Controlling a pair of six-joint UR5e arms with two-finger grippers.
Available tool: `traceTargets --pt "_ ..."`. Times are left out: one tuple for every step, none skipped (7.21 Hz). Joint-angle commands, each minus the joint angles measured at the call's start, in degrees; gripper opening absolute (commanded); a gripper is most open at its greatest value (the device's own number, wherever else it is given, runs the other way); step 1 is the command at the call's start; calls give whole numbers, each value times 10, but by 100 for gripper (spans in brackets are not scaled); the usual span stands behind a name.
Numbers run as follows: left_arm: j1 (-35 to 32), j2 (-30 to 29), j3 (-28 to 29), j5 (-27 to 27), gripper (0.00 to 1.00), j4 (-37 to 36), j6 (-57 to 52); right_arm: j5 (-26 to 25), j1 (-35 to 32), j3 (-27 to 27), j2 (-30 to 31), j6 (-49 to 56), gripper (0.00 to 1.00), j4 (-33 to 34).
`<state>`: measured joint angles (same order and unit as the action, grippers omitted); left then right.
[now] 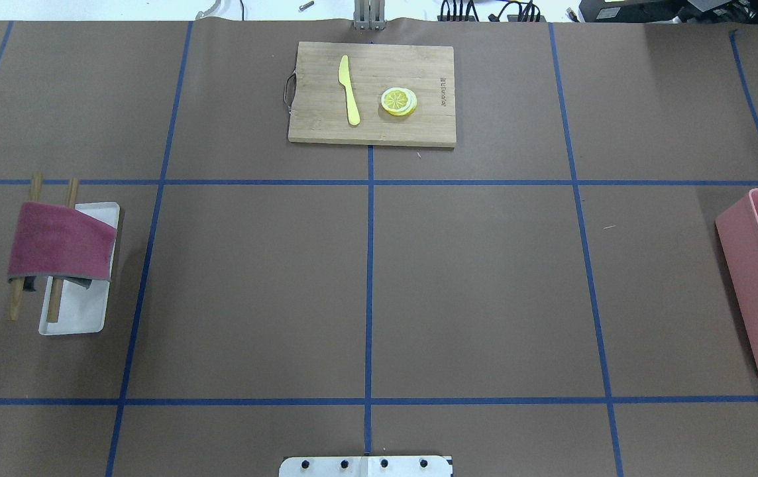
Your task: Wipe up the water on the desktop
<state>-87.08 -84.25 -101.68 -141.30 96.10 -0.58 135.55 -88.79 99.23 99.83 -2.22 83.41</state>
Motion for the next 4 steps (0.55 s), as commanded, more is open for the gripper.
traceTargets --pt "14 -10 -5 -2 98 2 41 1 0 0 0 -1 100 0" --pt "45 -28 -23 -5 97 8 118 1 0 -3 -1 -1 100 0" --pt "94 -37 -36 -6 97 40 167 1 0 0 -1 -1 100 -1" --pt "126 -50 -34 -4 97 64 249 1 0 0 -1 -1 100 -1"
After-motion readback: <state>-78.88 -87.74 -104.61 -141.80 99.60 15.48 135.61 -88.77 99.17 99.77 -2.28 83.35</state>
